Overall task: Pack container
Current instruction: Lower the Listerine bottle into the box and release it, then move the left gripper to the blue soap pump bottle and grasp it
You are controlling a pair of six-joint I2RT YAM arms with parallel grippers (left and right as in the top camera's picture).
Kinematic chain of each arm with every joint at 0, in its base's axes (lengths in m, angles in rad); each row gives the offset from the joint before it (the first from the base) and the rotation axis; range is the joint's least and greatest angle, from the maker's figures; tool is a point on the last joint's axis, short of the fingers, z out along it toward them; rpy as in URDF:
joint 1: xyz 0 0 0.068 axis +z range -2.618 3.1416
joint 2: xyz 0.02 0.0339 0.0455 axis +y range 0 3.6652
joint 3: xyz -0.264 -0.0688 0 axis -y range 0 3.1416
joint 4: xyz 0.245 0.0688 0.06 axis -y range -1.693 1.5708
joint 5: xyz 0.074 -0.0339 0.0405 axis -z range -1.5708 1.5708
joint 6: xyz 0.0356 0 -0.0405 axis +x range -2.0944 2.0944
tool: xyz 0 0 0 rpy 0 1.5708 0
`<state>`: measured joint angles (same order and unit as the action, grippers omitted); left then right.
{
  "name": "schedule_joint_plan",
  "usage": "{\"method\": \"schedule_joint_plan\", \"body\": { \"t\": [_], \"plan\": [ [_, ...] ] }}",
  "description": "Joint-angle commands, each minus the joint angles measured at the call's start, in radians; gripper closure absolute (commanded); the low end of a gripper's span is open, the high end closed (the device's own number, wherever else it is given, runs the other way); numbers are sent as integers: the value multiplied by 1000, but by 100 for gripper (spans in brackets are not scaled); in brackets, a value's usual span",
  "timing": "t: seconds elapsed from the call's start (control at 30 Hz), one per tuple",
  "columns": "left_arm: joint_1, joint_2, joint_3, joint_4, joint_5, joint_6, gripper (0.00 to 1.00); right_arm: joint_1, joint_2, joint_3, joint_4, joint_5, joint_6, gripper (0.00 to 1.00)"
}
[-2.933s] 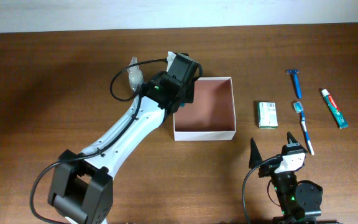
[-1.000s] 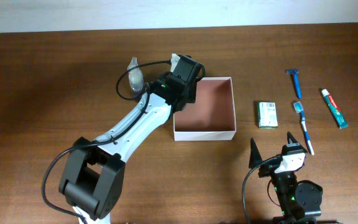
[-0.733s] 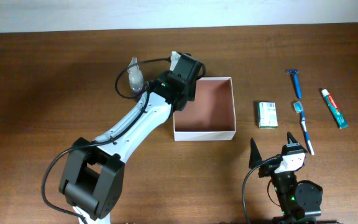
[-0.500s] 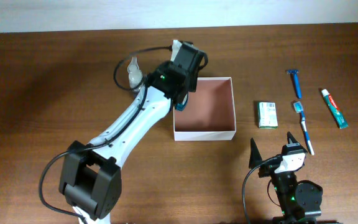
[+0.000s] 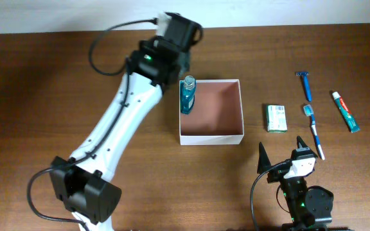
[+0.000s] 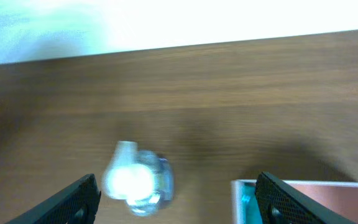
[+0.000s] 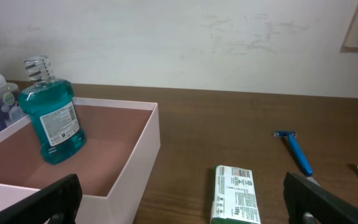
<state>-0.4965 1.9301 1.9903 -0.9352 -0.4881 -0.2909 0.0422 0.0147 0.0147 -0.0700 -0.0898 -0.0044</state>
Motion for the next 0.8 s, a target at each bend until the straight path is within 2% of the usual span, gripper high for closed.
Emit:
{"method": "schedule_joint_plan", "body": {
  "t": [0.0, 0.1, 0.2, 0.33, 0.6, 0.77],
  "plan": [
    [64, -10, 10, -40, -25, -30, 17, 9, -11, -9, 0, 13, -3, 1],
    [138, -10, 9, -95, 22, -79, 17, 9, -11, -9, 0, 13, -3, 1],
    [216, -10, 7, -111, 169, -78, 17, 9, -11, -9, 0, 13, -4, 1],
    [275, -9, 7, -113, 319, -8, 17, 9, -11, -9, 0, 13, -3, 1],
    [281, 66, 7, -114, 393, 86, 17, 9, -11, -9, 0, 13, -3, 1],
    [281, 124, 7, -113, 406, 92, 17, 9, -11, -9, 0, 13, -3, 1]
  ]
}}
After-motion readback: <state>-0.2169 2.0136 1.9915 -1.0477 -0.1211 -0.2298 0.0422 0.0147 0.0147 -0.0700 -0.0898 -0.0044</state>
